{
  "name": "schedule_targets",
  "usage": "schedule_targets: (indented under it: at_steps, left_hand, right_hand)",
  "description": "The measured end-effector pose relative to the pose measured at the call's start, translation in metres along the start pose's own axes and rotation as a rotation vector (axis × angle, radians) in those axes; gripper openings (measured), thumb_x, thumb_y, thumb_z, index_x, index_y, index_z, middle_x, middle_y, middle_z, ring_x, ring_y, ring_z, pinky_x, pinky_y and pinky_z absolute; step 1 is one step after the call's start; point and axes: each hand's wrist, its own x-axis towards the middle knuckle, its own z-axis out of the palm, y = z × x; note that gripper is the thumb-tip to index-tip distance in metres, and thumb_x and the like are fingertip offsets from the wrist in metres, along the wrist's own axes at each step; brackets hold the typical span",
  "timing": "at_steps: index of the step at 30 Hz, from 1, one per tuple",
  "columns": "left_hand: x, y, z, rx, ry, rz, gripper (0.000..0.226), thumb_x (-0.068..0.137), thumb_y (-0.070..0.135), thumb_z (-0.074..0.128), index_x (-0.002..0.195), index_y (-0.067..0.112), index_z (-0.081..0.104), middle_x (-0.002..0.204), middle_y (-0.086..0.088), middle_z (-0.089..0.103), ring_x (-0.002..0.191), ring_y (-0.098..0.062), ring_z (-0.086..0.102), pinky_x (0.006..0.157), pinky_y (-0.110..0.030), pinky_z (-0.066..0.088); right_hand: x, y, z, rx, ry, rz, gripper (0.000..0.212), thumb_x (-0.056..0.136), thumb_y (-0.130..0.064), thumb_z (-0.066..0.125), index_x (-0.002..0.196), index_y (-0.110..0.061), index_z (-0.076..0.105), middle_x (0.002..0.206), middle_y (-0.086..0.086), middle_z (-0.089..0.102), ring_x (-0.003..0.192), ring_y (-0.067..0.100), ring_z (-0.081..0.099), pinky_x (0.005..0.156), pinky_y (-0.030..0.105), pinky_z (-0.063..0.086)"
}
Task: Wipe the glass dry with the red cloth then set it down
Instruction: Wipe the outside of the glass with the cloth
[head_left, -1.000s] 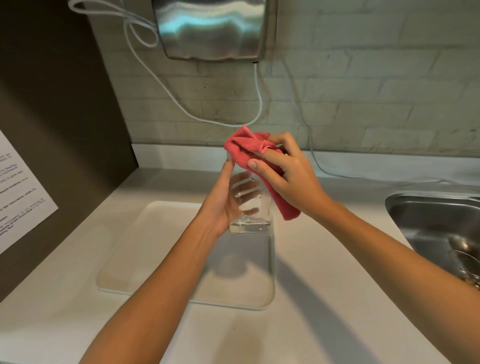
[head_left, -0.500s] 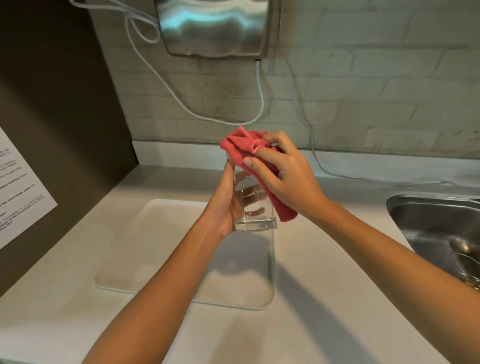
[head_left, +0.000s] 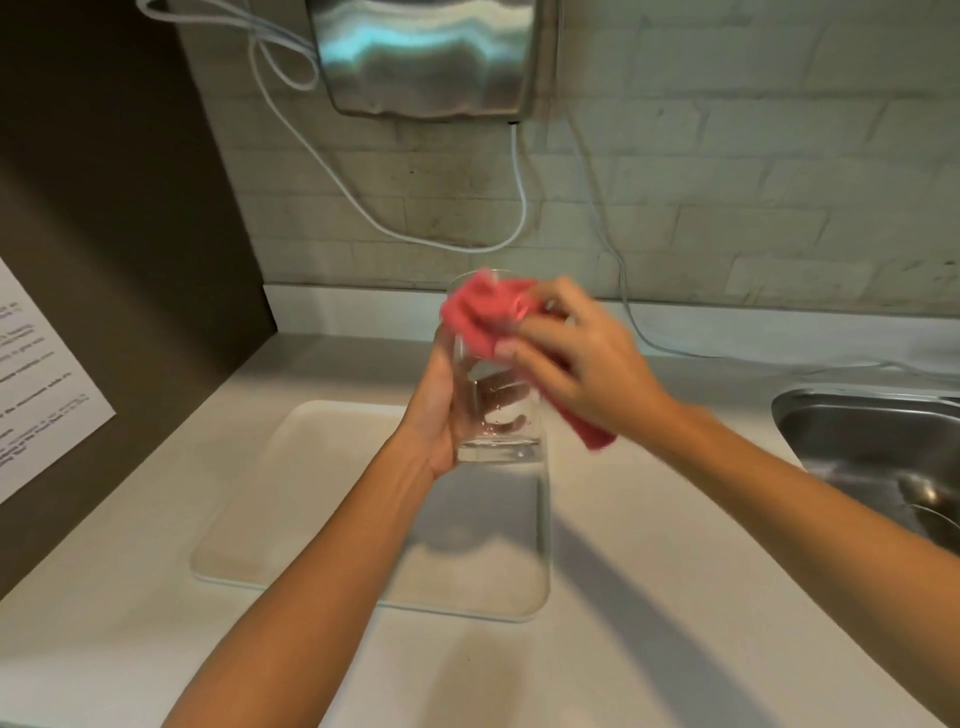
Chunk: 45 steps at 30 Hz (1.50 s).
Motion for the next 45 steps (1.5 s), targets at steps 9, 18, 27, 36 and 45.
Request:
schedule_targets:
  at_steps: [9,18,27,36,45]
  left_hand:
    - [-0.005,-0.005,-0.001,0.039,0.046,-0.007,0.077,0.070,0.076,0.048,0.114,0.015,0.065,0.094,-0.012,0.070,0.081,-0.024,0.068,0.065,-0.038,0.054]
    - [-0.006,-0.002,-0.007,0.060,0.028,0.050,0.065,0.085,0.069,0.037,0.090,0.016,0.073,0.083,-0.009,0.072,0.070,-0.021,0.068,0.057,-0.030,0.054]
    - [-0.004,0.001,-0.008,-0.016,-0.006,-0.015,0.075,0.080,0.076,0.033,0.109,0.013,0.061,0.089,-0.009,0.071,0.076,-0.021,0.069,0.062,-0.032,0.056]
    - [0.001,-0.002,-0.002,0.014,0.079,0.050,0.072,0.078,0.077,0.038,0.090,0.015,0.075,0.088,-0.010,0.069,0.077,-0.023,0.066,0.069,-0.036,0.050]
    - [-0.003,0.005,0.005,0.143,0.047,0.076,0.077,0.075,0.075,0.042,0.095,0.007,0.072,0.093,-0.016,0.071,0.089,-0.030,0.067,0.081,-0.040,0.054]
  right_hand:
    - [0.008,-0.001,0.003,0.064,0.061,0.173,0.030,0.087,-0.035,0.051,0.101,-0.014,0.068,0.105,0.001,0.054,0.087,0.013,0.054,0.071,0.037,0.047]
    - [-0.016,-0.012,0.005,0.038,-0.097,-0.027,0.026,0.087,-0.034,0.052,0.085,-0.013,0.066,0.103,0.010,0.058,0.083,0.011,0.049,0.063,0.032,0.048]
    - [-0.029,-0.017,0.007,0.033,-0.197,-0.185,0.030,0.092,-0.037,0.046,0.086,-0.014,0.063,0.108,0.005,0.049,0.089,0.018,0.050,0.064,0.032,0.048]
    - [-0.004,-0.010,0.001,0.036,0.005,0.114,0.029,0.087,-0.036,0.053,0.105,-0.017,0.067,0.104,0.008,0.054,0.082,0.013,0.052,0.069,0.034,0.047]
    - [-0.038,-0.018,0.016,0.295,0.079,0.269,0.027,0.086,-0.032,0.056,0.095,-0.009,0.068,0.101,-0.004,0.047,0.087,0.005,0.050,0.080,0.018,0.040]
